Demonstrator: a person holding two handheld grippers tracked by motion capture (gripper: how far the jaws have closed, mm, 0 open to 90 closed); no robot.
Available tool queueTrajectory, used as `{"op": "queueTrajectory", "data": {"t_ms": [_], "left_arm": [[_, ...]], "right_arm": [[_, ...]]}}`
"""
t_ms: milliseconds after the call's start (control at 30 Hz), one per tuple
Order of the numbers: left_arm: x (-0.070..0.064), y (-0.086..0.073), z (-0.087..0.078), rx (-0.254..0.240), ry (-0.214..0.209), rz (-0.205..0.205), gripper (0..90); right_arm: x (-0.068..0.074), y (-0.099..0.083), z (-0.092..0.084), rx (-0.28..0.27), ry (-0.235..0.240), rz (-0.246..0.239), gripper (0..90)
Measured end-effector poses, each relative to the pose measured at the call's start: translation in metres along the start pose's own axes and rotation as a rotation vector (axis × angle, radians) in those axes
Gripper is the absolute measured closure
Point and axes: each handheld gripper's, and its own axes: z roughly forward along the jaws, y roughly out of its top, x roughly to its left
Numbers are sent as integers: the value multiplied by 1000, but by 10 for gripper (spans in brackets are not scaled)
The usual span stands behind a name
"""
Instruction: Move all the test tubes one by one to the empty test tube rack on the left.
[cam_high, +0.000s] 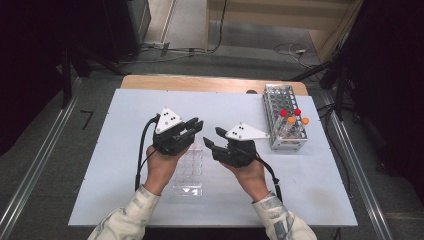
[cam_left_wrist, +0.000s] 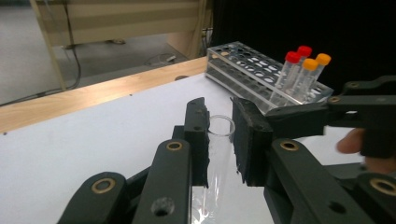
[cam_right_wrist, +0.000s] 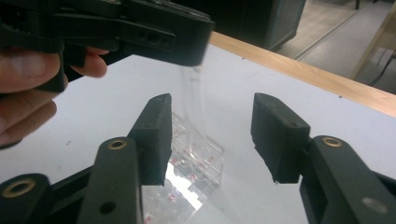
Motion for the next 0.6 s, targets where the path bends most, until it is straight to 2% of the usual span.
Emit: {"op": "queueTrajectory", "data": {"t_ms": [100, 333, 467, 533, 600], "left_arm": [[0, 0, 1, 1, 23, 19, 772], [2, -4, 5, 19, 36, 30, 771], [2, -9, 10, 35, 45, 31, 771], [3, -11, 11, 37, 50, 37, 771], [3, -13, 13, 40, 52, 39, 771]], "right_arm": [[-5, -4, -3, 6, -13, 4, 429], [-21, -17, -14, 22, -24, 41, 373], [-27, -21, -18, 32, -26, 56, 316], [-31, -23, -19, 49, -31, 63, 254], [-32, -24, -20, 53, -33, 66, 252]]}}
